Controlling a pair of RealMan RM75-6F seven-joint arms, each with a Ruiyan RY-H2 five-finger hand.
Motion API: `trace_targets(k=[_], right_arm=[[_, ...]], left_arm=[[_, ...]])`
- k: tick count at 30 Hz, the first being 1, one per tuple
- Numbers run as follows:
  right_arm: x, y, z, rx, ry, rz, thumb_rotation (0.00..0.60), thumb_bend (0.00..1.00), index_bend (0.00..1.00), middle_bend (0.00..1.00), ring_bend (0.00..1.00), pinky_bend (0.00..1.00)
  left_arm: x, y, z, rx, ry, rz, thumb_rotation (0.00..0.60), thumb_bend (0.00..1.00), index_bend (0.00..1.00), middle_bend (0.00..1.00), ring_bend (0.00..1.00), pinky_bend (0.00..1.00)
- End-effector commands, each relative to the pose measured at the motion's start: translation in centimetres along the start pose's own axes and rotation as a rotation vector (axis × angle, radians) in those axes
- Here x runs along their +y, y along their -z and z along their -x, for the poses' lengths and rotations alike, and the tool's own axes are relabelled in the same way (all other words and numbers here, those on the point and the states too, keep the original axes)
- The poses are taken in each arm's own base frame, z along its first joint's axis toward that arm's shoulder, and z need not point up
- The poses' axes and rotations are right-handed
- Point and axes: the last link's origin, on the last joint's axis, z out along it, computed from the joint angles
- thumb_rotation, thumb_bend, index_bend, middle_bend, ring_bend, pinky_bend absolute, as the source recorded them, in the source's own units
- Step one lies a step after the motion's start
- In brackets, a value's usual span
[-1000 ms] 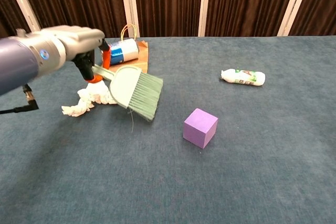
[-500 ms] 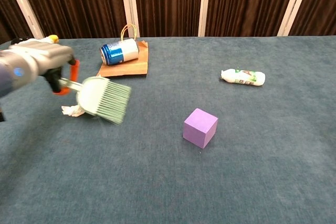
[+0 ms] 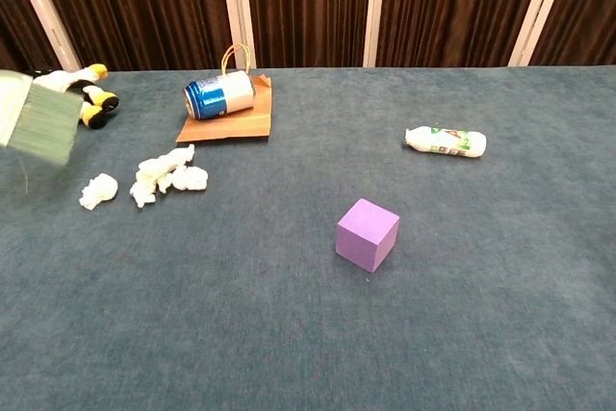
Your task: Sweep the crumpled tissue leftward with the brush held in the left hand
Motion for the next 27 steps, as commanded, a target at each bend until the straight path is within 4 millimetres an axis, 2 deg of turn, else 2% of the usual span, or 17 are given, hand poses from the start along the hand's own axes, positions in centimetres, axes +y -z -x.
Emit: trace_targets(k=[1,6,12,16,19,22,24,27], right_arm=[[0.0,0.0,0.0,-0.002,-0.001,0.001,0.6,0.34,0.0,0.0,0.0,0.0],[0.0,-0.1,0.0,-0.002,-0.003,0.002,0.6,0.34,0.0,0.0,0.0,0.0],[0.2,-0.1,0.0,-0.002,-0.011,0.01,0.6,0.34,0.0,0.0,0.0,0.0],[0.4,0.0,-0.1,-0.003,-0.016,0.016,0.6,0.34,0.0,0.0,0.0,0.0],[0.5,0.0,-0.2,-0.003,-0.018,0.019,0.6,0.34,0.0,0.0,0.0,0.0],[0.6,0.0,-0.2,-0.003,-0.02,0.024,0.6,0.34,0.0,0.0,0.0,0.0],[0.7,0.1,-0.3,0.0,-0.019,0.025,0.6,0.34,0.0,0.0,0.0,0.0],[0.6,0.1,-0.3,0.002,-0.017,0.024,0.6,0.34,0.0,0.0,0.0,0.0]], left_arm=[[1.7,0.1,-1.3,0.024,0.075,0.054,0.6,0.77,0.82,1.0,1.0,1.0],[7.1,0.8,-1.3,0.007,0.126,0.164,0.6,0.77,0.82,1.0,1.0,1.0],[13.8,1.6,0.9,-0.043,0.111,0.247,0.6,0.77,0.82,1.0,1.0,1.0],[16.6,1.7,2.4,-0.073,0.103,0.245,0.6,0.77,0.82,1.0,1.0,1.0],[17.4,1.7,3.4,-0.101,0.095,0.227,0.6,0.77,0.82,1.0,1.0,1.0],[16.7,1.6,4.2,-0.109,0.064,0.204,0.6,0.77,0.82,1.0,1.0,1.0],[15.5,1.4,4.7,-0.113,0.049,0.176,0.6,0.77,0.82,1.0,1.0,1.0],[12.6,0.9,5.1,-0.114,0.036,0.118,0.6,0.77,0.82,1.0,1.0,1.0]])
